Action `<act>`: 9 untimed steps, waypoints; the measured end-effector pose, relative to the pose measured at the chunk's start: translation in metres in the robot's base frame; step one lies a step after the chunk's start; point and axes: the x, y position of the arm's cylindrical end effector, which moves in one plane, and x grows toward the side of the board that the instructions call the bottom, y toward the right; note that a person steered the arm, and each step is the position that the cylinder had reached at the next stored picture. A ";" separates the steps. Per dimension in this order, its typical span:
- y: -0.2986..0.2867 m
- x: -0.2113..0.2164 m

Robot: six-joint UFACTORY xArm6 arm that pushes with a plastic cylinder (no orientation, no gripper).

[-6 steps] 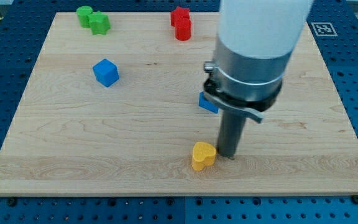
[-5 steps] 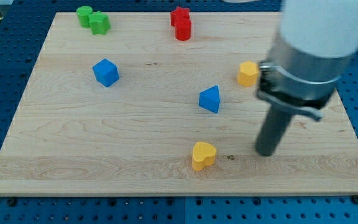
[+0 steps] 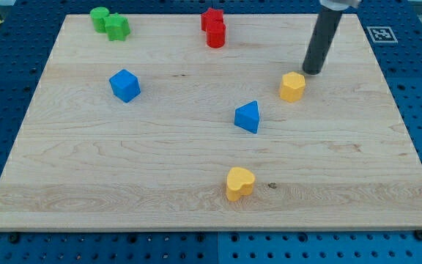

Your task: Push yellow hexagon closer to yellow heart

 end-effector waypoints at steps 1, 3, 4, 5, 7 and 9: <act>-0.011 0.008; -0.023 0.048; -0.034 0.036; -0.046 0.035; -0.045 0.094; -0.046 0.129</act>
